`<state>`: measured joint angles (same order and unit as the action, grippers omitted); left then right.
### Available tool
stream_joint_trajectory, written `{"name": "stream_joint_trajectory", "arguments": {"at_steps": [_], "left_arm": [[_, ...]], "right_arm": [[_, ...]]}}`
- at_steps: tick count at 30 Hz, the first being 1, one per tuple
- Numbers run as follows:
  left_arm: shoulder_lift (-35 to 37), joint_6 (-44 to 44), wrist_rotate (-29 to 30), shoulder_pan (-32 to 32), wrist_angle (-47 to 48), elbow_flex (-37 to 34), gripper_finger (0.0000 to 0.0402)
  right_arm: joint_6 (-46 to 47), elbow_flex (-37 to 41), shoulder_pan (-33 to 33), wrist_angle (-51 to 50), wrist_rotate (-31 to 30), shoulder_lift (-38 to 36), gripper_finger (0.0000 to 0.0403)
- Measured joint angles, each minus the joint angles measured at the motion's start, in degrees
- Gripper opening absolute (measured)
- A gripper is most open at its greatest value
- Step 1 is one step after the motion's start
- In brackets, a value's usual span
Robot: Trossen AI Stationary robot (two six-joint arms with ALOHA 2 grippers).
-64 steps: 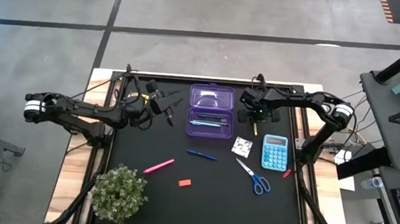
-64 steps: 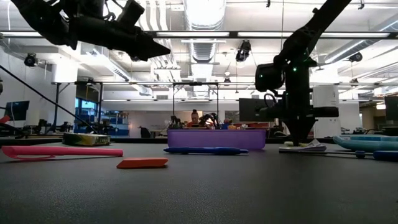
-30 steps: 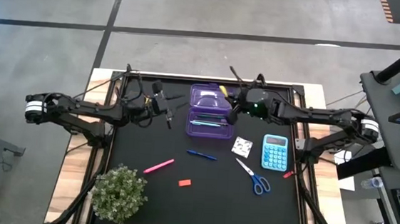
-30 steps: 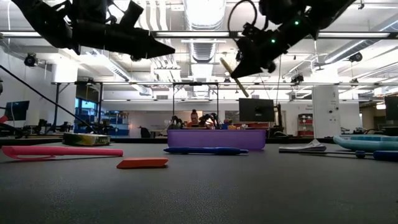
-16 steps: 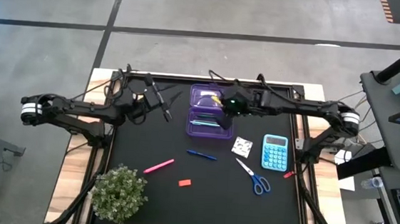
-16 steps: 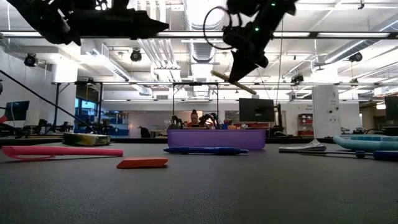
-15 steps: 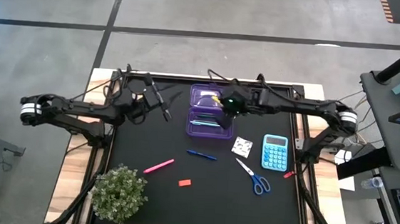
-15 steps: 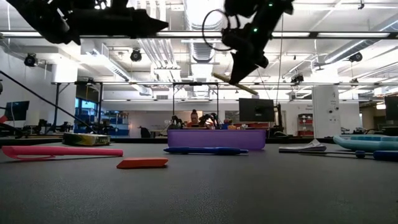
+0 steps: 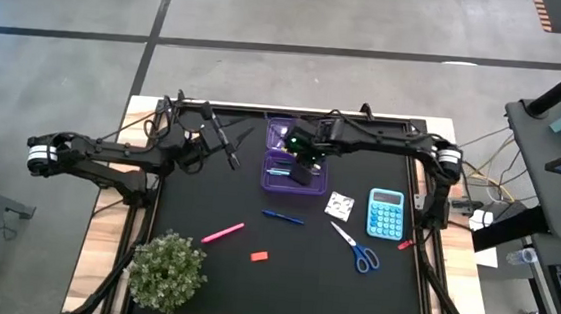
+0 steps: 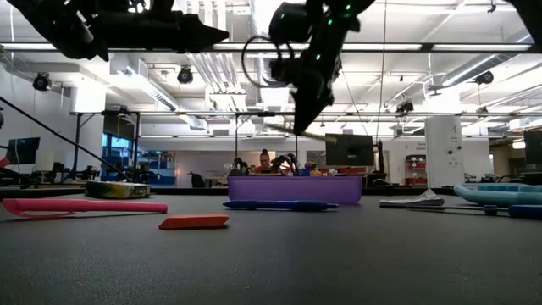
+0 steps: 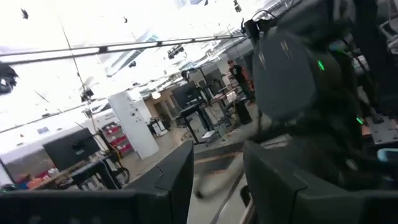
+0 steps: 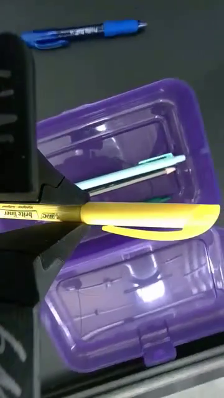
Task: Pack school essentials
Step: Put the yellow pen into the purple box
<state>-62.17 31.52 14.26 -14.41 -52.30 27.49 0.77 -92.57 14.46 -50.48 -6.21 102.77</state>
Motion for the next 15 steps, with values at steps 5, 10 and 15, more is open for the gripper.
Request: {"name": "stream_joint_trajectory", "arguments": {"at_steps": [5, 10, 15], "left_arm": [[0.2, 3.7, 0.0, -0.2, -2.4, 0.0, 0.0123], [0.2, 4.3, 0.0, -0.3, -3.4, 0.2, 0.0123], [0.0, 5.5, 0.3, -0.3, -3.1, 0.2, 0.0123]], "right_arm": [[-3.9, 0.1, -0.4, 1.3, -4.3, 4.2, 0.0022], [-9.0, 0.1, -0.9, 1.5, -6.6, 7.0, 0.0022], [-13.1, 0.1, -0.8, 1.7, -4.0, 9.3, 0.0022]]}}
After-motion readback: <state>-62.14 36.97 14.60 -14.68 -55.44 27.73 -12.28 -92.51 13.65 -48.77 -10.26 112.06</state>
